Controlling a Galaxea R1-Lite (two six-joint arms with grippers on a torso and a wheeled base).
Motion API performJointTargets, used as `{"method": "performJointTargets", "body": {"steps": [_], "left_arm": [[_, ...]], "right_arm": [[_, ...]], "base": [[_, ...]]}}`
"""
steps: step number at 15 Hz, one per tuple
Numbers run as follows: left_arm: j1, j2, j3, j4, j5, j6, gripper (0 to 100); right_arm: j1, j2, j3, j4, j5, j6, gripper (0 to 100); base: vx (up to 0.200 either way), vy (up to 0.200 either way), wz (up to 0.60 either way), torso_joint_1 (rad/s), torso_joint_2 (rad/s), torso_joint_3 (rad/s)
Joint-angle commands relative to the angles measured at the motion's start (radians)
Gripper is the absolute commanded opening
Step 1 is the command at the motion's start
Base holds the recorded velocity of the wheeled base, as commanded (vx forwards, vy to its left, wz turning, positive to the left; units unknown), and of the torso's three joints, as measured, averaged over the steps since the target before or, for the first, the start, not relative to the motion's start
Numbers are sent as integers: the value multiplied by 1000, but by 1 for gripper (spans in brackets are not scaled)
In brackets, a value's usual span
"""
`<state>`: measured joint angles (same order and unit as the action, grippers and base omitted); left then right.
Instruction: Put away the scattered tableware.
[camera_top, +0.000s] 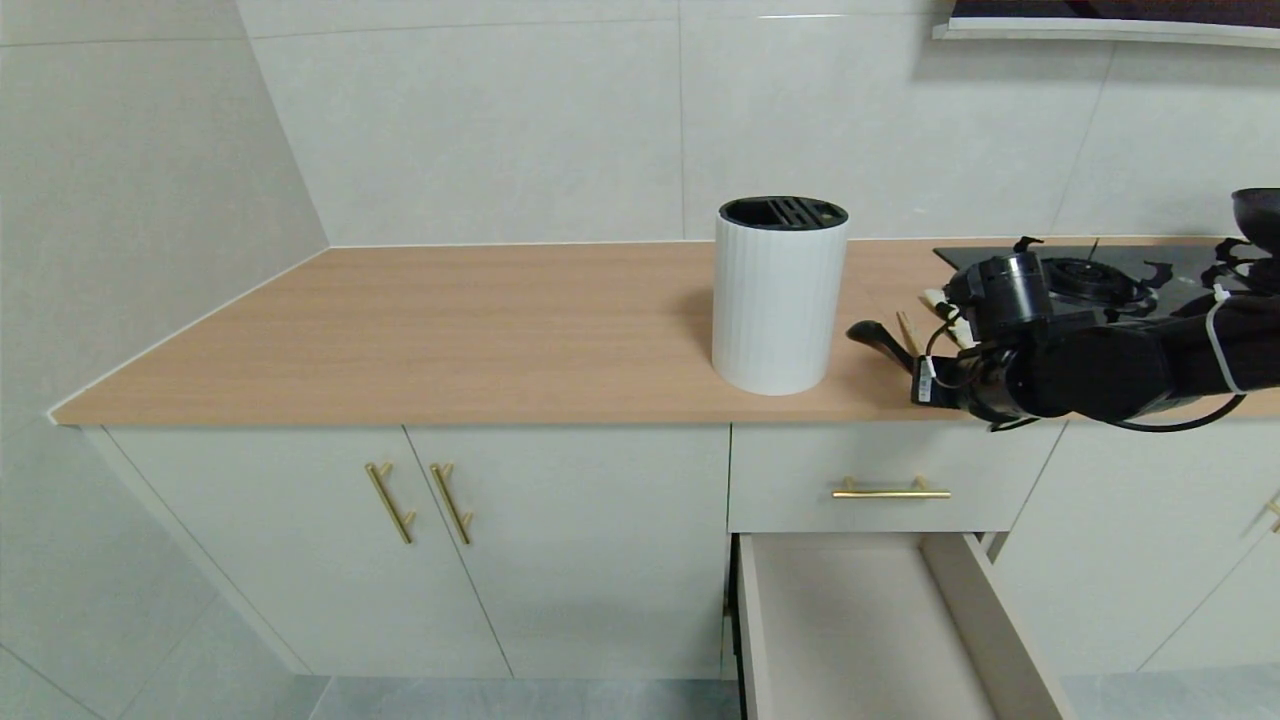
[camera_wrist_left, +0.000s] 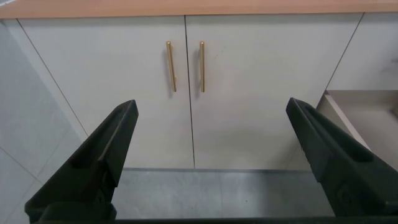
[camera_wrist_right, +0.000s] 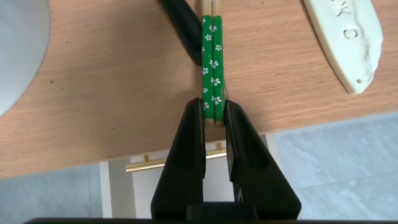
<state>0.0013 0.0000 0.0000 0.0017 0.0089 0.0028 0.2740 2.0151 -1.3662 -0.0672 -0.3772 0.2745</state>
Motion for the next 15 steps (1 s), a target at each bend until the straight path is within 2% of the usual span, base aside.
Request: {"method": "performJointTargets", "body": {"steps": [1, 4, 7, 10, 15], "left_arm": [[0, 0, 0, 0, 0, 0, 100], [0, 0, 0, 0, 0, 0, 100], [0, 0, 0, 0, 0, 0, 100], [0, 0, 0, 0, 0, 0, 100], [0, 0, 0, 0, 0, 0, 100]], "right_arm": [[1, -30, 7, 1, 0, 0, 0], [5, -124, 45, 9, 1, 23, 0], [8, -323, 180, 12, 6, 25, 0], [10, -496, 265, 86, 15, 25, 0], [31, -644, 368, 168, 101, 20, 0]], "base": [[0, 0, 0, 0, 0, 0], [0, 0, 0, 0, 0, 0], [0, 0, 0, 0, 0, 0], [0, 0, 0, 0, 0, 0], [0, 0, 0, 0, 0, 0]]}}
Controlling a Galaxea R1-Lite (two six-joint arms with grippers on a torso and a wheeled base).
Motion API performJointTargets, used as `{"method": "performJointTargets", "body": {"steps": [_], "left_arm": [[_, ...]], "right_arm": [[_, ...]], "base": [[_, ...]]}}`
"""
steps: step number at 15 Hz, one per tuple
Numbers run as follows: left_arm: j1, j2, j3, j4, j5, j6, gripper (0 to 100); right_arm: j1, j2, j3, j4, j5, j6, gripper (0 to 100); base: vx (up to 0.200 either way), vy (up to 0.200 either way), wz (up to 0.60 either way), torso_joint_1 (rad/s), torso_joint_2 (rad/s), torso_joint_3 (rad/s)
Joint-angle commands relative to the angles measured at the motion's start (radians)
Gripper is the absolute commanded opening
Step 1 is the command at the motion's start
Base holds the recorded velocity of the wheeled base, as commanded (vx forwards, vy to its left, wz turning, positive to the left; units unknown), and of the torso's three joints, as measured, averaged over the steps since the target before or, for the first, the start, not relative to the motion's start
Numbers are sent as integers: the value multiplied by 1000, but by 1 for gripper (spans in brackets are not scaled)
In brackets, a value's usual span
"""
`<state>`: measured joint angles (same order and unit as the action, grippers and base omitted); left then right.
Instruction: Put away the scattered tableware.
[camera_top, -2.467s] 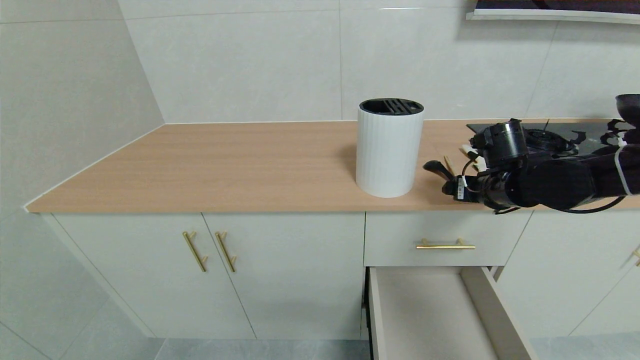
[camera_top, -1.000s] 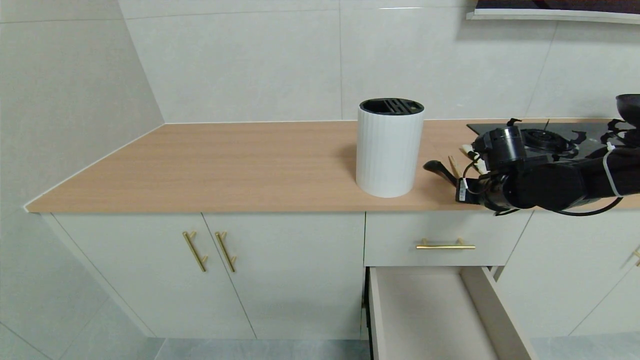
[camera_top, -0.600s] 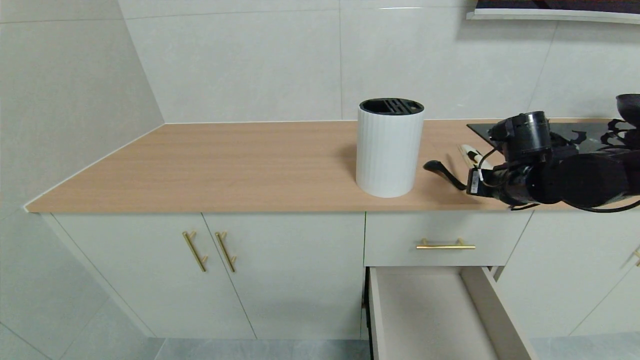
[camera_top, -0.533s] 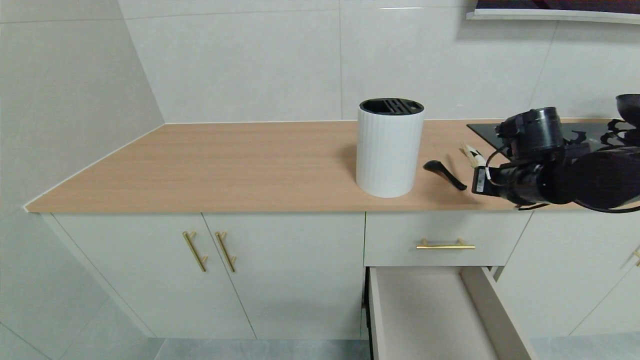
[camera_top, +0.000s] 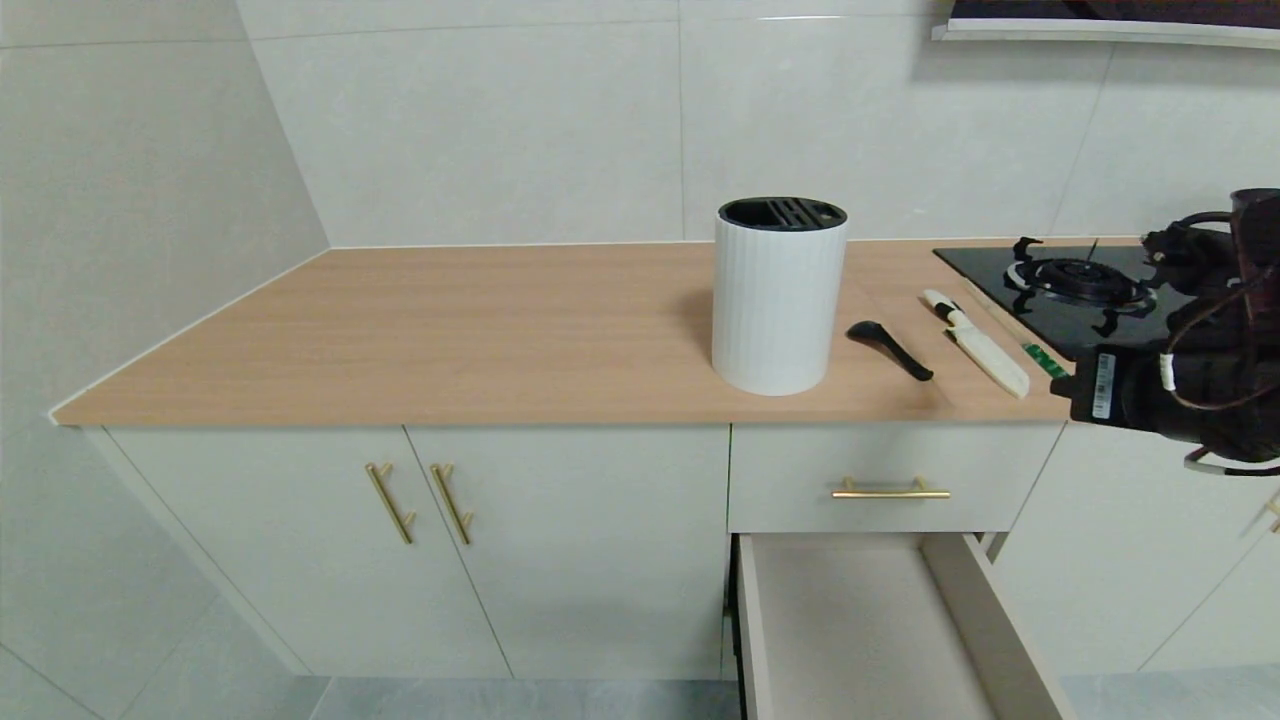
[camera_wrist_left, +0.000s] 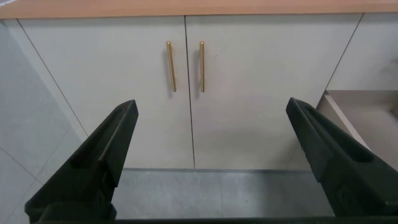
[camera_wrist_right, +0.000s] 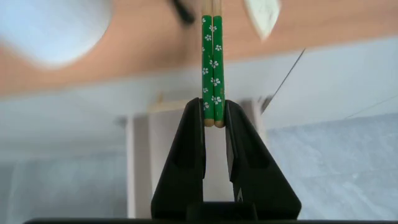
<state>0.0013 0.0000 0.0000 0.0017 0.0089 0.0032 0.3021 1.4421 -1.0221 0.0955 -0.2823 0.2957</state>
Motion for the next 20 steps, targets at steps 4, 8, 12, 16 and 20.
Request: {"method": "performJointTargets", "body": {"steps": [4, 8, 12, 16, 20], "left_arm": [[0, 0, 0, 0, 0, 0, 100], [0, 0, 0, 0, 0, 0, 100], [0, 0, 0, 0, 0, 0, 100], [0, 0, 0, 0, 0, 0, 100], [0, 0, 0, 0, 0, 0, 100]], "right_arm": [[2, -157, 30, 188, 223, -40, 0], [9, -161, 82, 210, 273, -116, 0], [49, -143, 128, 208, 325, -153, 0], [78, -74, 152, 202, 330, -156, 0], [100, -40, 165, 201, 330, -156, 0]], "base": [[0, 0, 0, 0, 0, 0], [0, 0, 0, 0, 0, 0], [0, 0, 0, 0, 0, 0], [0, 0, 0, 0, 0, 0], [0, 0, 0, 0, 0, 0]]}}
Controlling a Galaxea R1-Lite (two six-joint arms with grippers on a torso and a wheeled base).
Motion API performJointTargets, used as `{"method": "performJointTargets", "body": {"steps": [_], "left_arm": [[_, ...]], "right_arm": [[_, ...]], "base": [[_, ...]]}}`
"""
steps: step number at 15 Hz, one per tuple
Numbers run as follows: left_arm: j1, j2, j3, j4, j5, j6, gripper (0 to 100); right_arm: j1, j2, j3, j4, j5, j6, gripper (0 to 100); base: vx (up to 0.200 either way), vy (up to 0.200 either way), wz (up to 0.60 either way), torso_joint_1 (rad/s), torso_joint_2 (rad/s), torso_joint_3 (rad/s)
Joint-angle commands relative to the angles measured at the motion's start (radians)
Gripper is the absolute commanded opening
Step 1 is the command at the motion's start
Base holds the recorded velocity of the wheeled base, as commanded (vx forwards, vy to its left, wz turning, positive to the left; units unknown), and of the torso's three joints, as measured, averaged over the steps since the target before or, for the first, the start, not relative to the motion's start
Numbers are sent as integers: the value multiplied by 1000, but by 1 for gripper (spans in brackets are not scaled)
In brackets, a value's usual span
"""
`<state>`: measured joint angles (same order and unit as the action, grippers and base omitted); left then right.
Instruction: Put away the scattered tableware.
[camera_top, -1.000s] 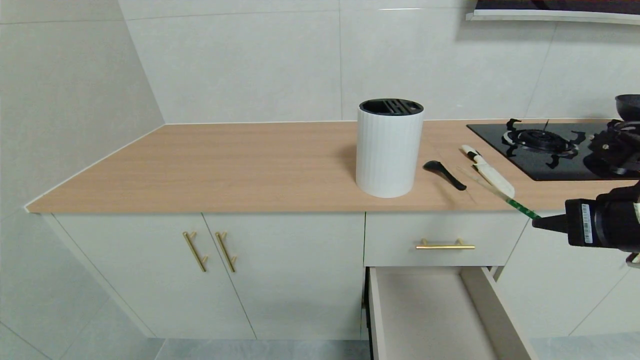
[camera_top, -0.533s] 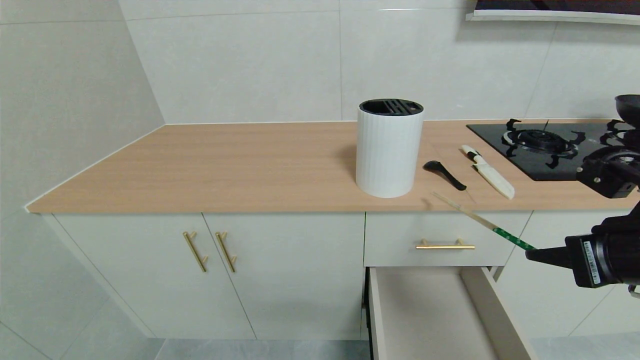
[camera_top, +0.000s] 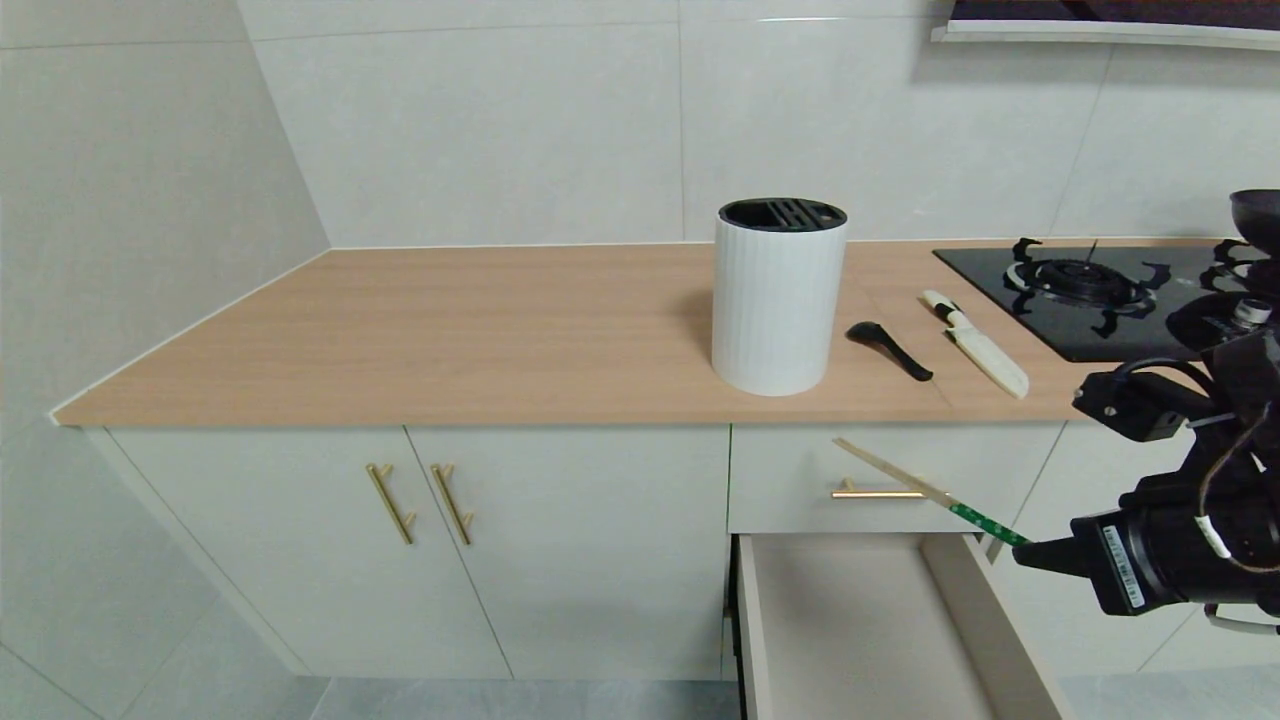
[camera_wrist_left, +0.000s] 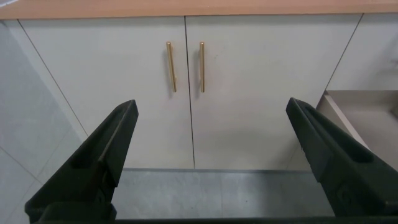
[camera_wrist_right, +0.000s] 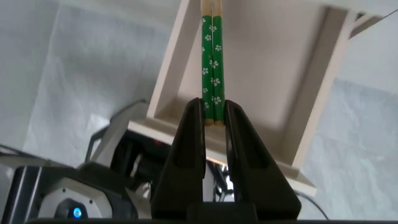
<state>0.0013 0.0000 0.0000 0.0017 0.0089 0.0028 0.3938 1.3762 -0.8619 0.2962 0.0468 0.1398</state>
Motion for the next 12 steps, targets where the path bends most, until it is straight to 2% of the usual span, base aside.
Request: {"method": "performJointTargets", "body": {"steps": [1, 5, 12], "left_arm": [[0, 0, 0, 0, 0, 0, 100], [0, 0, 0, 0, 0, 0, 100], [0, 0, 0, 0, 0, 0, 100]], "right_arm": [[13, 30, 7, 0, 1, 0, 0], [25, 57, 12, 0, -2, 0, 0], [30, 67, 14, 0, -2, 0, 0]], "base": [[0, 0, 0, 0, 0, 0], [0, 0, 0, -43, 101, 62], [0, 0, 0, -175, 451, 270]]}}
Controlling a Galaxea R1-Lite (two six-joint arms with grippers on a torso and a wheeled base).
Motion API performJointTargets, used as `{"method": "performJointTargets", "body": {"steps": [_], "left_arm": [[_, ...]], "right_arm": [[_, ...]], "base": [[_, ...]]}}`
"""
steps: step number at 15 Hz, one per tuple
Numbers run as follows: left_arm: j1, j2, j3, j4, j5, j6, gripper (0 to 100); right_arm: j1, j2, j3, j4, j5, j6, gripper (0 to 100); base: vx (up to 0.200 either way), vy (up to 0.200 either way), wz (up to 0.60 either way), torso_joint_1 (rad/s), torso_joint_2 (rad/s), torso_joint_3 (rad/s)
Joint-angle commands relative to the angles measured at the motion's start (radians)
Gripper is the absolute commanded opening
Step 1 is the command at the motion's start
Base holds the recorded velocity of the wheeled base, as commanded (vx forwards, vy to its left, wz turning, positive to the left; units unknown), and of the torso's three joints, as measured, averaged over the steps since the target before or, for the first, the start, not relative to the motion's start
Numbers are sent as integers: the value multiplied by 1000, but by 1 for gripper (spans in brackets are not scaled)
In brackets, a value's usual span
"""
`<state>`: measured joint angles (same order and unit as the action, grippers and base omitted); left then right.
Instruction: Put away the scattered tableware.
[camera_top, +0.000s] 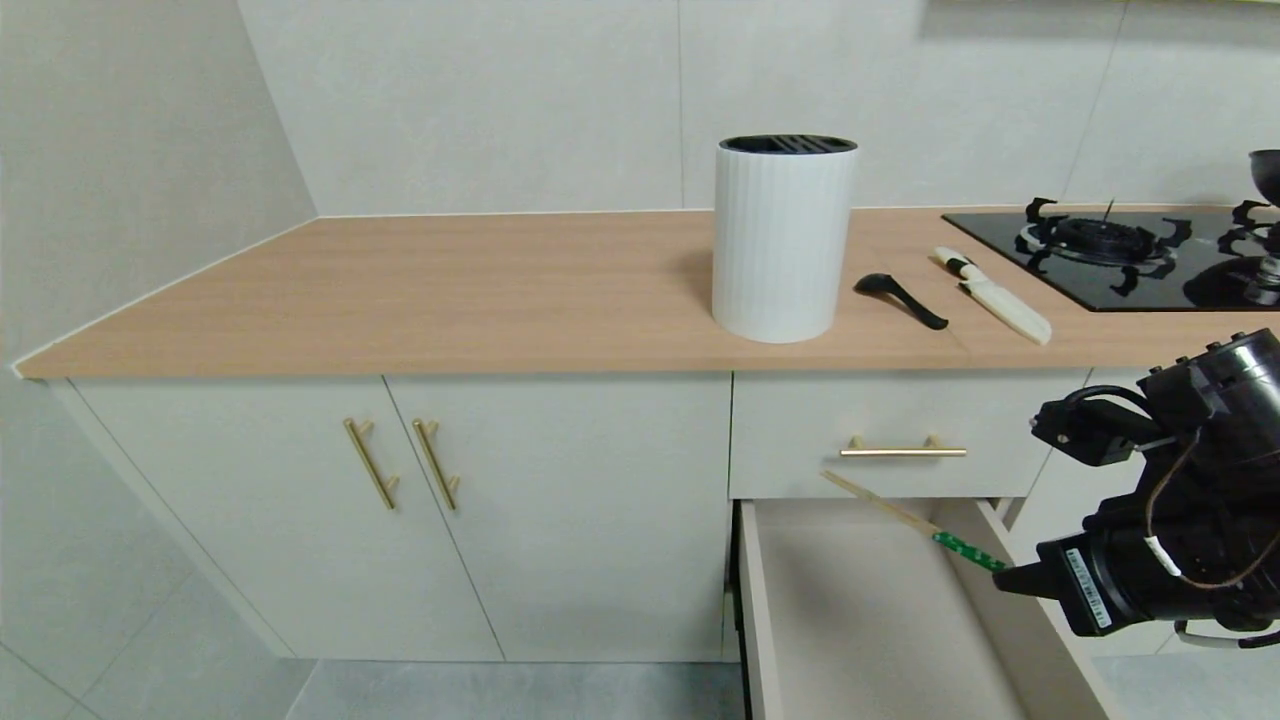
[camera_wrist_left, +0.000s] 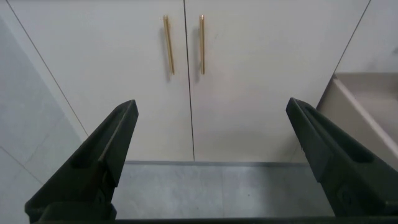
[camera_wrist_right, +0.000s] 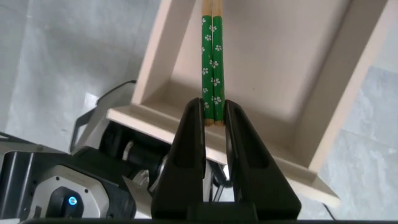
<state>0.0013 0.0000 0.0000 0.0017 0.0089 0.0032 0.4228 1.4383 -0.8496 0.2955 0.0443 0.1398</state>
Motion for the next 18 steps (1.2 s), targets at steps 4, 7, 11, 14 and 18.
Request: {"method": "performJointTargets", "body": {"steps": [4, 7, 11, 14, 18], "left_arm": [[0, 0, 0, 0, 0, 0, 100], [0, 0, 0, 0, 0, 0, 100], [0, 0, 0, 0, 0, 0, 100], [0, 0, 0, 0, 0, 0, 100], [0, 0, 0, 0, 0, 0, 100]], "right_arm": [[1, 5, 3, 1, 0, 0, 0], [1, 13, 6, 1, -1, 0, 0], [2, 24, 6, 1, -1, 0, 0], [4, 27, 6, 1, -1, 0, 0], [8, 60, 6, -27, -1, 0, 0]], "base": [[0, 0, 0, -159, 463, 300], [0, 0, 0, -126, 456, 318], [0, 0, 0, -73, 360, 267], [0, 0, 0, -23, 55, 32], [0, 0, 0, 0, 0, 0]]}}
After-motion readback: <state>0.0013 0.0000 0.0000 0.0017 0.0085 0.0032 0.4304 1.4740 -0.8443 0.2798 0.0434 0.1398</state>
